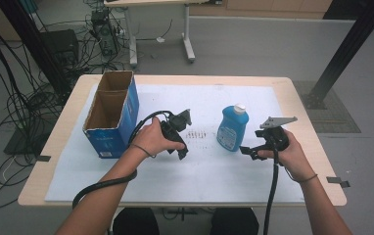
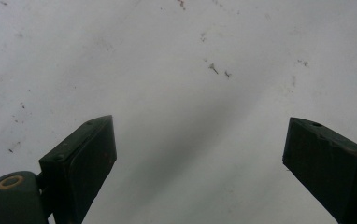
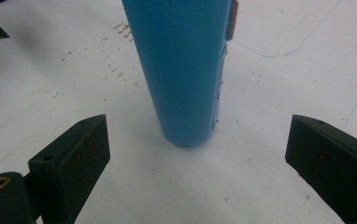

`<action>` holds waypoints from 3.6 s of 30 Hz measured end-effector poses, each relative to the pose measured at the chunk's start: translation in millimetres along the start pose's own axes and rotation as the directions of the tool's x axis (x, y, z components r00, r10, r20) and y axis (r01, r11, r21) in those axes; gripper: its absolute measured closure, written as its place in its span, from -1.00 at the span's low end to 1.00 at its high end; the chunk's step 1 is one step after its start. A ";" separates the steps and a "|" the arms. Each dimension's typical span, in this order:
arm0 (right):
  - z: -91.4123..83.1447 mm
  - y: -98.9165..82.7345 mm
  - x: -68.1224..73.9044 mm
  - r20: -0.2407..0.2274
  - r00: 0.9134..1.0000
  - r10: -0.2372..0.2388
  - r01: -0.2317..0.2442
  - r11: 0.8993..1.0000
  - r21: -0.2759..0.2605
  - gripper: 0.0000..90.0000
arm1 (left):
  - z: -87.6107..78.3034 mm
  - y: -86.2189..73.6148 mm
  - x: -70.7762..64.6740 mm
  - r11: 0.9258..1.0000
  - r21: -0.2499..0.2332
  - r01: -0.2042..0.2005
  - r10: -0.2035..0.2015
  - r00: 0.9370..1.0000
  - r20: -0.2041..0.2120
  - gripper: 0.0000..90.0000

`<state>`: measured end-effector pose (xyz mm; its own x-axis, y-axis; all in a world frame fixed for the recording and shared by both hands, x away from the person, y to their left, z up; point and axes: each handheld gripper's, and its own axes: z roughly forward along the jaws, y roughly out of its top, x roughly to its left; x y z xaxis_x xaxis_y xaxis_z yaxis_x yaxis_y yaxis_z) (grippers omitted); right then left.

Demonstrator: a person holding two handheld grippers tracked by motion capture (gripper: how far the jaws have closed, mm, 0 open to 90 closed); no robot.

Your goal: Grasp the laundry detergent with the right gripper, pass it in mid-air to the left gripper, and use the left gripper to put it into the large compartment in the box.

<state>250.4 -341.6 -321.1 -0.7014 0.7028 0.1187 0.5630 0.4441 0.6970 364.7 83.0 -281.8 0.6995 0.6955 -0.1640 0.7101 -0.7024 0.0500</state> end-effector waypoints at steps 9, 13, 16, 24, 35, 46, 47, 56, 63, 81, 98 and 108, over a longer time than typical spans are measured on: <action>0.2 -18.6 -3.7 -0.027 0.999 0.018 -0.020 0.996 -0.088 -0.86 | -0.8 -0.6 -0.8 1.000 -0.007 0.001 -0.001 1.000 0.001 -0.77; 1.1 -28.2 -4.0 -0.040 0.999 0.005 -0.011 0.991 -0.133 -0.87 | -0.6 -0.5 -0.9 1.000 -0.006 0.001 -0.001 1.000 0.004 -0.77; 2.1 -33.1 -4.7 -0.046 0.999 0.000 -0.007 0.989 -0.149 -0.88 | -0.5 -0.2 -1.0 1.000 -0.004 0.000 0.000 1.000 0.006 -0.77; 2.8 -46.4 -9.1 -0.068 0.998 -0.001 -0.013 0.978 -0.210 -0.91 | -0.9 0.2 -2.0 1.000 -0.006 -0.001 0.001 1.000 0.007 -0.77; 4.4 -51.7 -5.4 -0.055 0.998 -0.008 -0.004 0.974 -0.226 -0.95 | -0.3 -0.4 -2.2 1.000 -0.004 -0.001 0.001 1.000 0.007 -0.77; 8.3 -55.1 -2.9 -0.050 0.999 -0.009 -0.002 0.973 -0.230 -0.95 | -2.7 0.2 -2.6 1.000 -0.006 0.000 0.000 1.000 0.006 -0.77; 8.7 -55.2 -2.7 -0.048 0.999 -0.009 -0.003 0.973 -0.229 -0.95 | -2.7 0.4 -2.9 1.000 -0.005 -0.001 0.001 1.000 0.004 -0.77; 13.5 -55.1 -2.9 -0.046 0.999 -0.004 -0.007 0.973 -0.229 -0.95 | -3.8 1.2 -3.8 1.000 -0.002 -0.004 0.004 1.000 -0.002 -0.77; 19.4 -52.3 -2.6 -0.044 0.999 0.003 -0.013 0.974 -0.227 -0.95 | -5.0 1.0 -2.4 1.000 -0.002 -0.002 0.002 1.000 -0.001 -0.77; 37.3 -36.8 -1.6 -0.046 0.999 -0.024 0.013 0.976 -0.215 -0.94 | -3.3 2.7 -1.2 1.000 -0.005 -0.002 0.002 1.000 0.011 -0.78; 42.8 -38.4 -2.1 -0.044 0.999 -0.012 0.003 0.978 -0.207 -0.94 | -3.6 1.4 -1.7 1.000 -0.007 -0.003 0.003 1.000 0.010 -0.78; 41.2 -39.8 -2.8 -0.050 0.999 -0.007 -0.003 0.978 -0.208 -0.94 | -2.3 0.3 -1.9 1.000 -0.007 -0.001 0.002 1.000 0.011 -0.78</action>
<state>247.9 -338.3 -378.3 -0.7262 0.6713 0.1486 0.4623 0.3167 0.8283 363.7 81.8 -279.2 0.6997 0.6927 -0.1747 0.7096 -0.7023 0.0570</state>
